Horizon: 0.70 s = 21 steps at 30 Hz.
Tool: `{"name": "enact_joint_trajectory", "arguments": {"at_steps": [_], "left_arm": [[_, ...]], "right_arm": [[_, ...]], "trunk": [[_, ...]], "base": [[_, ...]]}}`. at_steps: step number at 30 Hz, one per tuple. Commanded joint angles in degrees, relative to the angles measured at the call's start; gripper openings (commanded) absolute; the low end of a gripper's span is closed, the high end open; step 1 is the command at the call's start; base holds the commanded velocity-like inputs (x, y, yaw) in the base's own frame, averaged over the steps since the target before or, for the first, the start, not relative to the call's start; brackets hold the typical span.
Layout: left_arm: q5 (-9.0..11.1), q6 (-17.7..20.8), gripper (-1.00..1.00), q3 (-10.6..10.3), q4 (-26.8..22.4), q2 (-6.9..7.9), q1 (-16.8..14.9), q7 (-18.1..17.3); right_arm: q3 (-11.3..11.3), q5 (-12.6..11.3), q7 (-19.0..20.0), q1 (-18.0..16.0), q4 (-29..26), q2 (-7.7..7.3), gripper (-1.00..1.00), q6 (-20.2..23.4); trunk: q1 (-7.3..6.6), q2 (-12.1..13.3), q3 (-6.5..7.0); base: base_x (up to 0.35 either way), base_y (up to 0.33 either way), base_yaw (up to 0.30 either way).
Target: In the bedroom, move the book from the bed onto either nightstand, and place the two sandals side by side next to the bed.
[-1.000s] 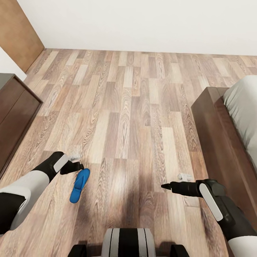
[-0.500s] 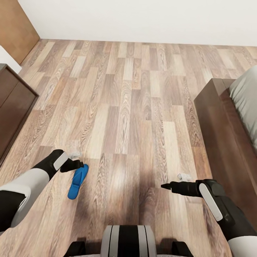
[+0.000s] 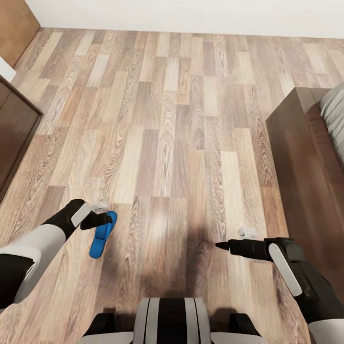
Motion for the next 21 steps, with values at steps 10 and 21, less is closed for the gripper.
{"name": "enact_joint_trajectory", "arguments": {"at_steps": [10, 21], "left_arm": [[0.62, 0.05, 1.0, -0.39, -0.18, 0.08, 0.47, 0.41], [0.54, 0.04, 1.0, -0.21, -0.23, 0.23, 0.74, 0.22]], "right_arm": [[-4.81, 0.12, 1.96, 6.05, -11.79, -3.06, 1.0, 0.13], [-10.72, -0.01, 12.7, 8.28, -15.16, -5.76, 1.0, 0.13]], "trunk": [[0.04, -0.04, -0.67], [0.04, -0.04, -0.72]], "base": [[0.0, 0.0, 0.0], [0.0, 0.0, 0.0]]}}
